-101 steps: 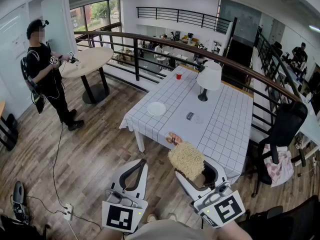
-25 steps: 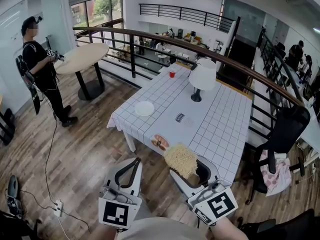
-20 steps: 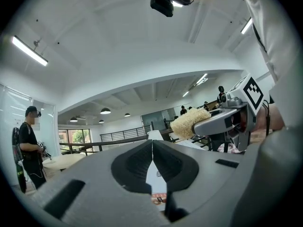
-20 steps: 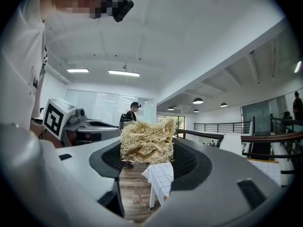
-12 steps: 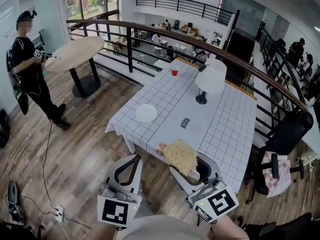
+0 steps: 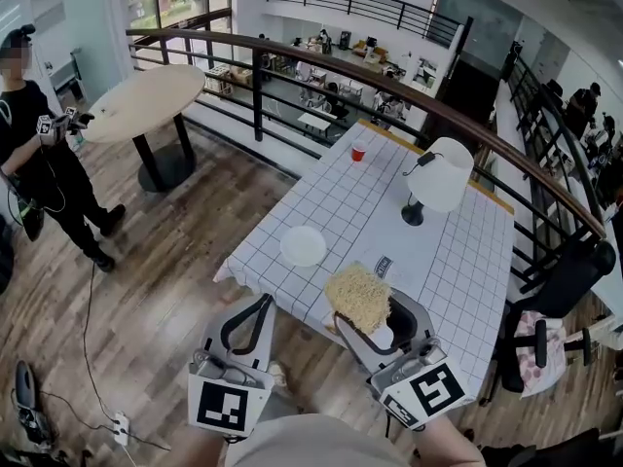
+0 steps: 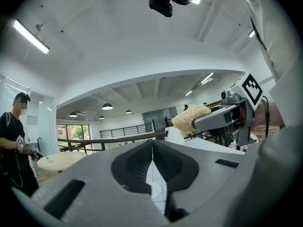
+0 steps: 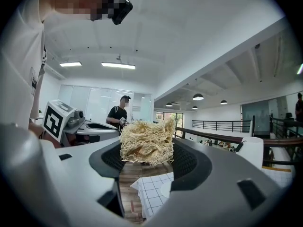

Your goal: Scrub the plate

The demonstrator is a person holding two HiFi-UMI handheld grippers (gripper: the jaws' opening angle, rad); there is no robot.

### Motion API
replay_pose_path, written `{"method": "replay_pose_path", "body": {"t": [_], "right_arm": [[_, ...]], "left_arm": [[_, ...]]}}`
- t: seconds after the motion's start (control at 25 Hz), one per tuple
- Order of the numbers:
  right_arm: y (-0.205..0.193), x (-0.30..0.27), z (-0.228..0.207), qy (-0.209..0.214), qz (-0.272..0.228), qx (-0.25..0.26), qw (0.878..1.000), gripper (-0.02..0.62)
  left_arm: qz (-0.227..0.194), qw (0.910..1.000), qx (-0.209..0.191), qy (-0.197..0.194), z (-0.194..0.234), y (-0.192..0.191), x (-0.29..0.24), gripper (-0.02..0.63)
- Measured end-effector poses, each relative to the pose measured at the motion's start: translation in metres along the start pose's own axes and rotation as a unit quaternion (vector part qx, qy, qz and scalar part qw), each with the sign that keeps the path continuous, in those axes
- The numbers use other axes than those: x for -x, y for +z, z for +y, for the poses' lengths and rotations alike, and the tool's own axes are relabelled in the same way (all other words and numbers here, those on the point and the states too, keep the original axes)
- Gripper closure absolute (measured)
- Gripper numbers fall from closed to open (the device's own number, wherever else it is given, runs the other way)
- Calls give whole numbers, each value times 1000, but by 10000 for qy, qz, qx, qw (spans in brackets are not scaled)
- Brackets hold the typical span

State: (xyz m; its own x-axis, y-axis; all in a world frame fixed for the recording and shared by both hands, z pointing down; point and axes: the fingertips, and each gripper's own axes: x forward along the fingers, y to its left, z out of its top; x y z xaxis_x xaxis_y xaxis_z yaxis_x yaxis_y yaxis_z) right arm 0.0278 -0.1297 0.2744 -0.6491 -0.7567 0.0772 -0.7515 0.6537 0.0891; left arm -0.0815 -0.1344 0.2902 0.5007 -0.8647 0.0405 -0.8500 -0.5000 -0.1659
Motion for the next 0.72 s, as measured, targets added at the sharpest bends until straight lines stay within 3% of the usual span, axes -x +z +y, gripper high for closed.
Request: {"method": "replay_pose_path", "body": {"t": [0.36,0.72], "right_arm": [[5,-93,-24,-168,36,-52,9998,334],[-13,-129,-50,-353,222,-191,9989,334]], "left_arm": [[10,9997,131,-227,77,-16,-58,589],[139,9987,195,-449,99,-35,-95,589]]}}
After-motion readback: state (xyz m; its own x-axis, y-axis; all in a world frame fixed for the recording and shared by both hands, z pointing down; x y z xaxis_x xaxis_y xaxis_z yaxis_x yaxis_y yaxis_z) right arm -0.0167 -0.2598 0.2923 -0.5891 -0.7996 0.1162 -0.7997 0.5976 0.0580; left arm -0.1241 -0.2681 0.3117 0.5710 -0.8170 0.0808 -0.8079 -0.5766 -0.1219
